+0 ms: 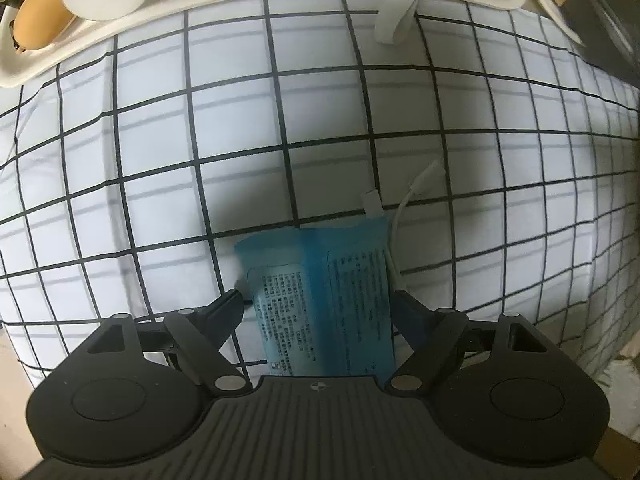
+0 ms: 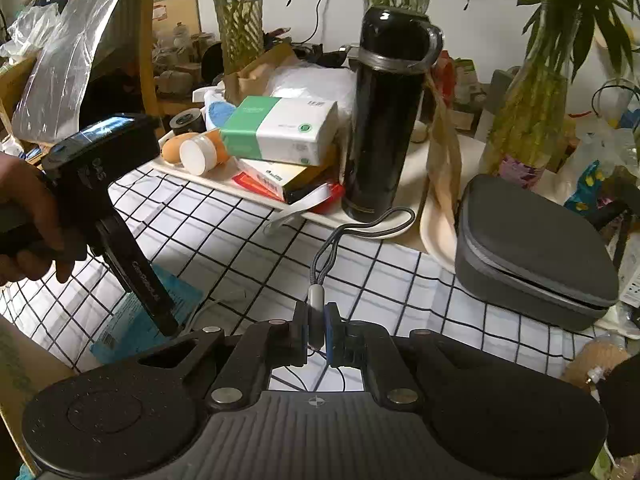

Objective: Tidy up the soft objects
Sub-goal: 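Grasp the grey cable with the right tool while the left tool holds the blue packet, then lift and carry the blue packet and grey cable over the box with both tools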

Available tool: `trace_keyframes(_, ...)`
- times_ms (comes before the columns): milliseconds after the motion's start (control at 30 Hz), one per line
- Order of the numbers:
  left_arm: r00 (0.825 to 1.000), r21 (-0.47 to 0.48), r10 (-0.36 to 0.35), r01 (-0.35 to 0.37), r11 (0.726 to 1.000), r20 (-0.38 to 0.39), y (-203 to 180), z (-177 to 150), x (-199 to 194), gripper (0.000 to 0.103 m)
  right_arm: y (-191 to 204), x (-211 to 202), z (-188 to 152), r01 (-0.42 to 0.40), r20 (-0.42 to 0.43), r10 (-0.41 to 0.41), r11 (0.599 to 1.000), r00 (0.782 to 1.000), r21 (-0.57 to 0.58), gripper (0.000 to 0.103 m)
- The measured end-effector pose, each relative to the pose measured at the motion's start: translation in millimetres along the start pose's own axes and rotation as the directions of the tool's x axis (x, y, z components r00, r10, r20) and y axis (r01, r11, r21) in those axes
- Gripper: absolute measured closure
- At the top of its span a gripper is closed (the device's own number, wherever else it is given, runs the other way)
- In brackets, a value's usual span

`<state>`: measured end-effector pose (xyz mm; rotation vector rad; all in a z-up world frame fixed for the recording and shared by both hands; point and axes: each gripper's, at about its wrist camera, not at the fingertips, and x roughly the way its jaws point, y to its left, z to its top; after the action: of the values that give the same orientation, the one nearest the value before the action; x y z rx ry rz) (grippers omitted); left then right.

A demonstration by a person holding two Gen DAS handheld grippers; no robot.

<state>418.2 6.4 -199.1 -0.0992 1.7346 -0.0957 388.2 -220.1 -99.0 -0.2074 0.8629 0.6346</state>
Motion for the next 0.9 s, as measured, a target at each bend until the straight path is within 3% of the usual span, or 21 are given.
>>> trace_keyframes(267, 0.991, 0.015, 0.133, -0.133, 0.991, 0.029, -28.9, -4.9, 3.3, 0.026, 0.2, -11.7, -3.2, 0.015, 0.015, -0.015, 1.000, 1.000, 0.003, 0.093)
trace_keyframes(400, 0.991, 0.005, 0.122, -0.123, 0.992, 0.053, -31.2, -10.2, -1.9, 0.039, 4.3, -19.6, -4.3, 0.014, 0.027, -0.014, 1.000, 1.000, 0.002, 0.093)
trace_keyframes(633, 0.983, -0.004, 0.112, -0.113, 0.994, 0.146, -21.2, -24.9, -30.6, 0.042, 5.6, -31.0, -9.7, 0.004, 0.032, -0.005, 1.000, 0.999, 0.023, 0.093)
trace_keyframes(767, 0.966, 0.019, 0.084, -0.092, 0.996, 0.244, -19.8, -41.1, -57.2, 0.042, 4.7, -37.1, -10.9, 0.004, 0.037, -0.005, 0.999, 0.999, 0.040, 0.093)
trace_keyframes(900, 0.930, 0.033, 0.048, -0.064, 0.997, 0.365, -17.9, -62.4, -90.5, 0.042, 7.7, -45.6, -10.4, 0.006, 0.052, -0.009, 0.999, 0.999, 0.048, 0.093)
